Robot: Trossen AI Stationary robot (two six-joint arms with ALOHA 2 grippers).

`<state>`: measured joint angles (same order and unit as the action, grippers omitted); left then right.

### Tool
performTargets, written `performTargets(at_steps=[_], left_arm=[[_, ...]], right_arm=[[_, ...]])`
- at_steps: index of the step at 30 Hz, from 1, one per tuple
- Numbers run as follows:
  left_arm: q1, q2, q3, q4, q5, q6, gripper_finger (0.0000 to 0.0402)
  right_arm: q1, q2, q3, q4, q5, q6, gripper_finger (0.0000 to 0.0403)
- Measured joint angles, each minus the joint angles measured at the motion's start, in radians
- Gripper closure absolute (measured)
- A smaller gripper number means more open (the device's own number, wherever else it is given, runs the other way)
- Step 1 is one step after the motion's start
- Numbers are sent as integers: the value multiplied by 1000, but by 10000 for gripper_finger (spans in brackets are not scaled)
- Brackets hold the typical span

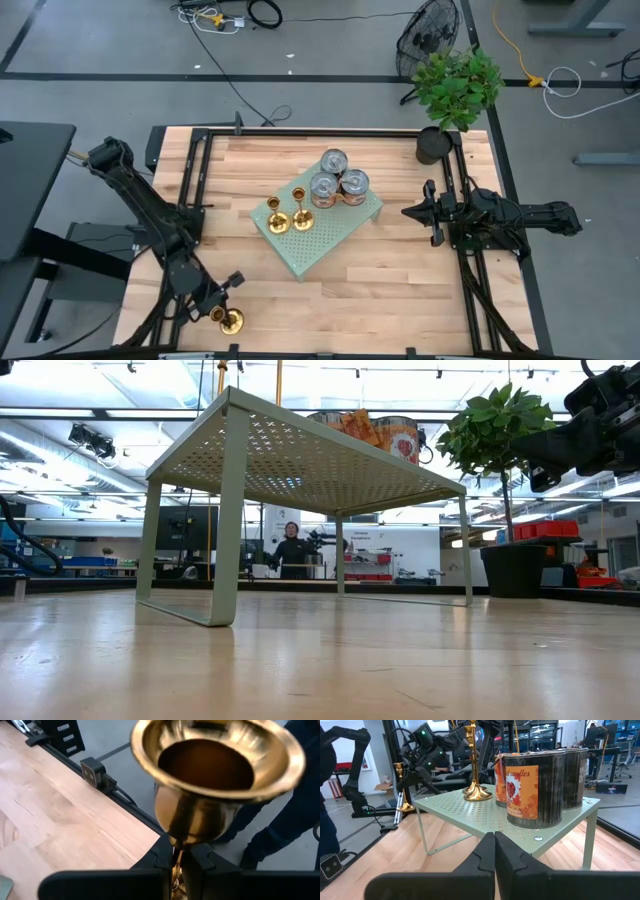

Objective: Pick & Place candle stick holders
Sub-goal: Put the gold candle holder on the shelf

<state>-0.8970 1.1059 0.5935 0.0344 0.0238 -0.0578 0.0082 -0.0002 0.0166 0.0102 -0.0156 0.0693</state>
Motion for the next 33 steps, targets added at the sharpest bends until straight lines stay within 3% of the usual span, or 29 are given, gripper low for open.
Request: performTargets(at_steps=[9,19,33], left_arm=[[1,0,100,-145,-37,-10,381],[3,4,163,-161,-108,-16,381],[14,132,337,-235,-226,-17,381]], right_arm=[[0,0,0,0,0,0,400],[0,0,0,0,0,0,400],[0,0,0,0,0,0,400]])
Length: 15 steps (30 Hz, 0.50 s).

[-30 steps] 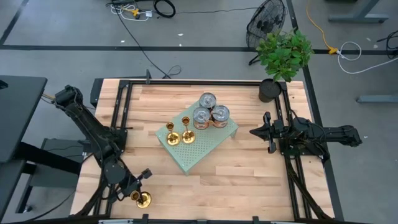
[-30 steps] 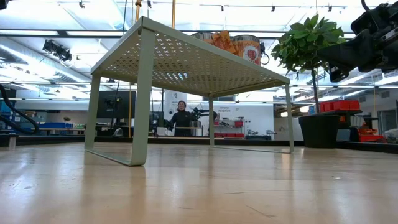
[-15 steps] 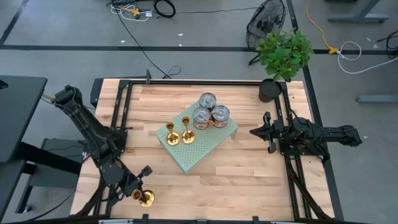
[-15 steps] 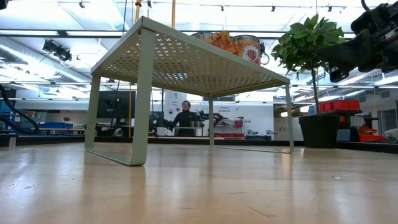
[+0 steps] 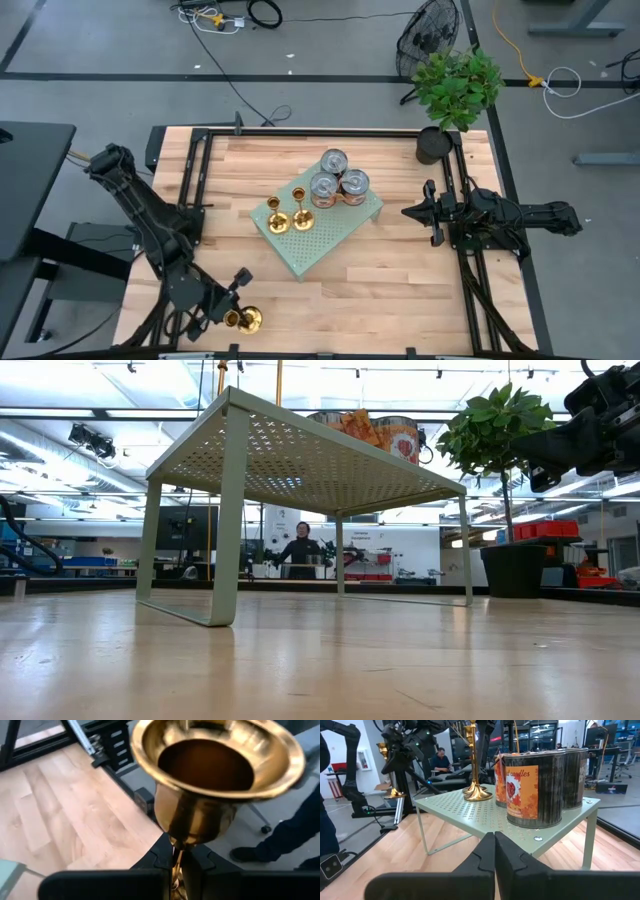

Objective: Pick & Place candle stick holders
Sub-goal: Put the gold candle holder on the shelf

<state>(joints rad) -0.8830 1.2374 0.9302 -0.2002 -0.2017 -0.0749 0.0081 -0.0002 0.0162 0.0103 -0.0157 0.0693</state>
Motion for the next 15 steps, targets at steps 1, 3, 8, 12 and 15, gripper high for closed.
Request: performTargets(at_steps=[1,3,8,12,15], left_arm=[[4,11,14,-12,-5,0,381],[14,34,42,-24,-5,-6,381],[45,80,113,-56,-4,-37,381],[64,98,150,-61,-4,-37,381],[76,111,171,-69,8,-36,381]], right_arm=[[0,0,0,0,0,0,400],[0,0,0,0,0,0,400],[0,0,0,0,0,0,400],[0,0,0,0,0,0,400],[0,0,0,0,0,0,400]])
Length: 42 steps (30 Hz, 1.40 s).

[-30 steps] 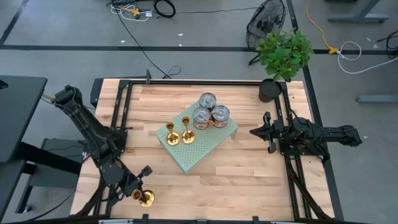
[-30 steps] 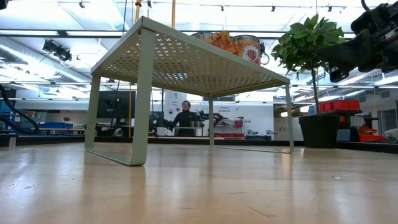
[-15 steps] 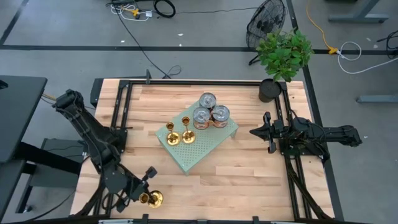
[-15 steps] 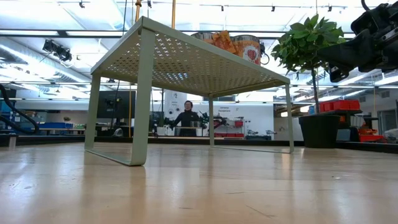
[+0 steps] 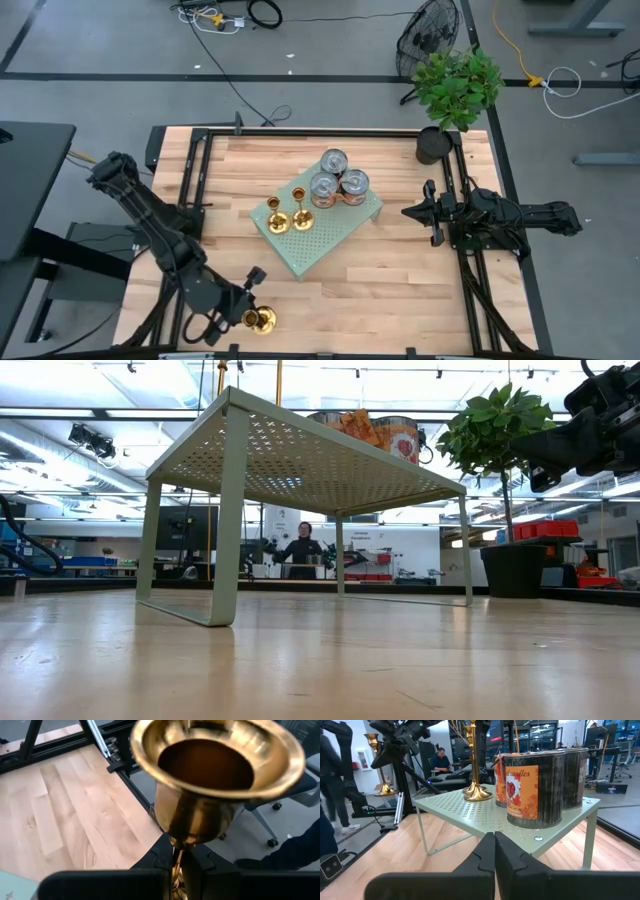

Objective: Pick & Place candle stick holders
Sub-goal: Put the gold candle holder on the shelf

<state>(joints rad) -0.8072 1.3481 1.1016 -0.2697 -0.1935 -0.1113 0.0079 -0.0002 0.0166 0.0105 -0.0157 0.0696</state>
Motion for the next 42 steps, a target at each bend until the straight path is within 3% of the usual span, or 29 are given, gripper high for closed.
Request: performTargets(at_steps=[14,22,42], left_arm=[[67,8,13,1,15,3,381],[171,7,13,2,61,-8,381],[423,7,12,2,13,-43,381]], right_arm=[[0,0,0,0,0,0,400],[0,0,0,0,0,0,400],[0,0,0,0,0,0,400]])
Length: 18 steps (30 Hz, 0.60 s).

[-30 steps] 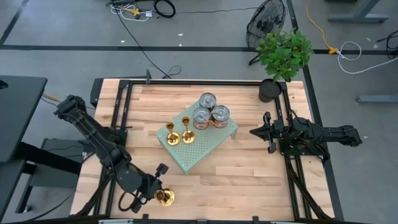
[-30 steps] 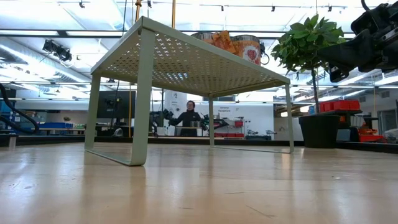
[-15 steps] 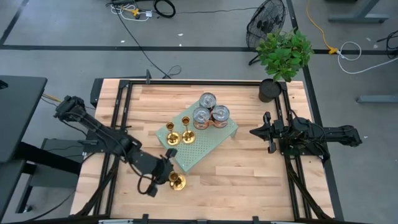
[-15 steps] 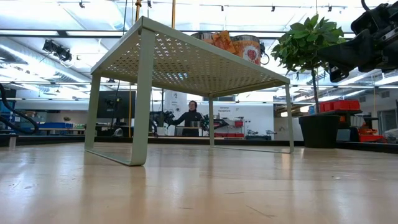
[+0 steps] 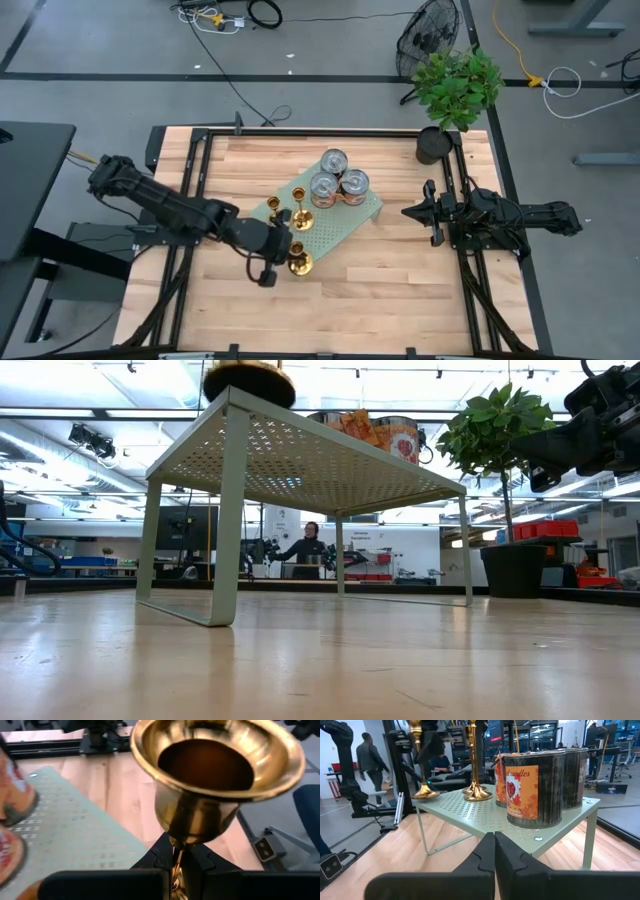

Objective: Pick & Place candle stick holders
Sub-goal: Put the gold candle holder on the shelf

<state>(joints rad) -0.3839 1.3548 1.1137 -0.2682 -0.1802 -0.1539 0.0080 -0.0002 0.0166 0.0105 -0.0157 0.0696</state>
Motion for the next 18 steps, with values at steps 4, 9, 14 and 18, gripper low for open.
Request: performTargets(at_steps=[4,9,14,18], left_arm=[[26,0,0,-30,-11,0,381],[41,-2,0,-67,-27,-4,381],[45,-2,0,-68,-27,-3,381],[45,-1,-1,-48,-1,8,381]], right_arm=[[0,0,0,0,0,0,400],[0,0,0,0,0,0,400],[0,0,0,0,0,0,400],[0,0,0,0,0,0,400]])
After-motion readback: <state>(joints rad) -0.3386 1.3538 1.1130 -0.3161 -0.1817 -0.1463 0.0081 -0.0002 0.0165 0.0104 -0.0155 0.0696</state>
